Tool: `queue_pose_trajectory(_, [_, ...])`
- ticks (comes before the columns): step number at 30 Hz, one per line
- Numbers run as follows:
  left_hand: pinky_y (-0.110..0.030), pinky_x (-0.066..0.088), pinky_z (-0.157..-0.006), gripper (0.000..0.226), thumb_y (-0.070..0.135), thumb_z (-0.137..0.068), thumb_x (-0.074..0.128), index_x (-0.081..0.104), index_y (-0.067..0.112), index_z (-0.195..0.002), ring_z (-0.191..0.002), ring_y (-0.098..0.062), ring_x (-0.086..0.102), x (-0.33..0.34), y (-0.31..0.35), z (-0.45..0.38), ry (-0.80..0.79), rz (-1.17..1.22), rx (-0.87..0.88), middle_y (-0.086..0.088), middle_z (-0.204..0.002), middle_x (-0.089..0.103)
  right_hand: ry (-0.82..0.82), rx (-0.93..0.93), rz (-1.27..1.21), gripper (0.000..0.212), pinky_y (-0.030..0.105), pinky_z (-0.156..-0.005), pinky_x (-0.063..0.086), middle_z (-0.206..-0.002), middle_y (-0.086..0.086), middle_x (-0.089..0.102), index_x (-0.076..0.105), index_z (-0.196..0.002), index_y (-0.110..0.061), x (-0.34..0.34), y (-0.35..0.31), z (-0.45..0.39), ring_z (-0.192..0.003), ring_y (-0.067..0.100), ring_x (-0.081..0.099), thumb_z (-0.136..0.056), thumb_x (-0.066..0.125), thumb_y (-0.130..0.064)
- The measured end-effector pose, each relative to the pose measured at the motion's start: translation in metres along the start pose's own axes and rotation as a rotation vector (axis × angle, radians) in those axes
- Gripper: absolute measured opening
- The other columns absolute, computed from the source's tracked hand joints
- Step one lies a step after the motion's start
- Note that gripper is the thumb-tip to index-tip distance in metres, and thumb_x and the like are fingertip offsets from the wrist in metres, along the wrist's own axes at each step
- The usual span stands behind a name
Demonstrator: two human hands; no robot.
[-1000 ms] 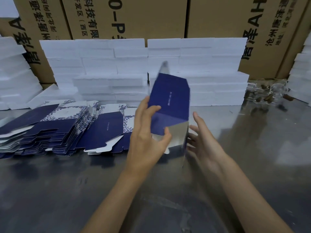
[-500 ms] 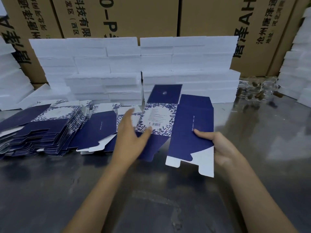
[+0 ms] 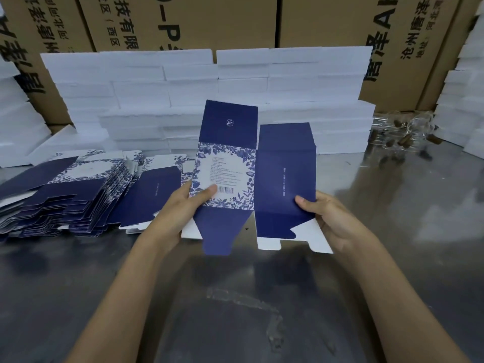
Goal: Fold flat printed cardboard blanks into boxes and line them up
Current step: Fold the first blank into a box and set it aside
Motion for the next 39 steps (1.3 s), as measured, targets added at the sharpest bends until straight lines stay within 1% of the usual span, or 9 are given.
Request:
queue_pose_trajectory(9, [-0.025,0.06,-0.07,0.02,0.041,-0.098,0.06,0.066,0.036,-0.117,-0.099,-0.012,0.073,0.011,0.005,0.005,0.102,-0.026,0.033,0.012,-0.109,0.076,0.142,-0.074,-0.035,0.029,0.047,-0.1,0.056,-0.12,0.006,0.075,0.071,-0.122,-0.017,0.011,-0.004,-0.003,-0.114,0.027,0.071,-0.107,0.051,-0.03])
queue_pose_trajectory(13, [-0.042,0.045,-0.107,0.054,0.056,-0.095,0.057,0.054,0.027,-0.141,-0.129,-0.023,0.057,0.007,0.004,0.001,0.252,-0.031,0.025,0.002,-0.142,0.059,0.126,-0.076,0.102,0.028,0.041,-0.087,0.062,-0.117,0.008,0.076,0.077,-0.114,-0.019,0.009,-0.005,-0.001,-0.106,0.026,0.074,-0.107,0.052,-0.031])
queue_pose_trajectory(16, [-0.03,0.026,-0.109,0.069,0.055,-0.099,0.049,0.032,0.019,-0.155,-0.146,-0.021,0.035,0.002,0.001,-0.003,0.401,-0.151,0.067,0.003,-0.161,0.032,0.035,-0.015,0.125,0.025,0.034,-0.078,0.062,-0.114,0.006,0.077,0.08,-0.108,-0.026,0.012,-0.009,0.003,-0.103,0.025,0.075,-0.1,0.062,-0.042])
queue_pose_trajectory(21, [-0.032,0.044,-0.089,0.05,0.052,-0.1,0.05,0.048,0.019,-0.137,-0.115,-0.018,0.058,0.005,0.001,-0.001,0.51,-0.127,0.101,0.005,-0.127,0.06,-0.089,0.054,0.194,0.023,0.041,-0.087,0.061,-0.12,0.005,0.075,0.076,-0.117,-0.03,0.002,-0.011,0.007,-0.108,0.028,0.074,-0.096,0.069,-0.036])
queue_pose_trajectory(24, [-0.024,0.045,-0.074,0.06,0.044,-0.094,0.064,0.035,0.029,-0.145,-0.103,-0.013,0.061,0.012,-0.001,-0.002,0.421,-0.22,0.135,0.007,-0.118,0.059,0.067,0.017,0.22,0.025,0.048,-0.096,0.057,-0.115,0.005,0.077,0.07,-0.123,-0.025,-0.003,-0.018,0.004,-0.104,0.031,0.074,-0.099,0.065,-0.029])
queue_pose_trajectory(28, [-0.036,0.035,-0.116,0.082,0.037,-0.086,0.077,0.028,0.047,-0.151,-0.139,-0.006,0.037,0.039,-0.004,0.003,0.175,-0.379,0.175,0.024,-0.149,0.033,0.177,0.074,0.084,0.03,0.046,-0.092,0.057,-0.113,0.009,0.077,0.07,-0.122,-0.018,-0.017,-0.029,0.011,-0.103,0.033,0.074,-0.095,0.068,-0.03])
queue_pose_trajectory(32, [-0.044,0.02,-0.124,0.086,0.055,-0.072,0.076,0.026,0.067,-0.141,-0.15,-0.002,0.019,0.075,-0.018,0.014,-0.154,-0.444,0.072,0.024,-0.157,0.029,0.194,0.16,0.072,0.026,0.024,-0.045,0.045,-0.095,0.004,0.08,0.078,-0.103,-0.016,-0.035,-0.031,0.019,-0.066,0.019,0.074,-0.088,0.072,-0.037])
queue_pose_trajectory(35, [-0.042,0.001,-0.123,0.096,0.065,-0.064,0.071,0.015,0.069,-0.142,-0.153,-0.011,-0.012,0.089,-0.024,0.015,-0.215,-0.575,0.034,0.023,-0.163,0.014,0.187,0.144,-0.035,0.029,0.03,-0.061,0.056,-0.1,0.008,0.079,0.078,-0.107,-0.012,-0.035,-0.032,0.019,-0.075,0.024,0.077,-0.091,0.07,-0.034])
queue_pose_trajectory(39, [-0.025,0.026,-0.118,0.08,0.033,-0.089,0.071,0.025,0.057,-0.149,-0.137,0.02,0.025,0.108,-0.014,0.007,-0.16,-0.349,0.184,0.046,-0.144,0.031,0.047,0.051,-0.146,0.047,0.031,-0.069,0.057,-0.103,0.005,0.076,0.083,-0.102,-0.016,-0.024,-0.03,0.017,-0.084,0.019,0.069,-0.1,0.047,-0.047])
Point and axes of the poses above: each hand's wrist, its own z-axis away from the middle knuckle, its own x-axis out of the palm, y = z × x, the point moved 2 cm from there along -z, towards the middle knuckle
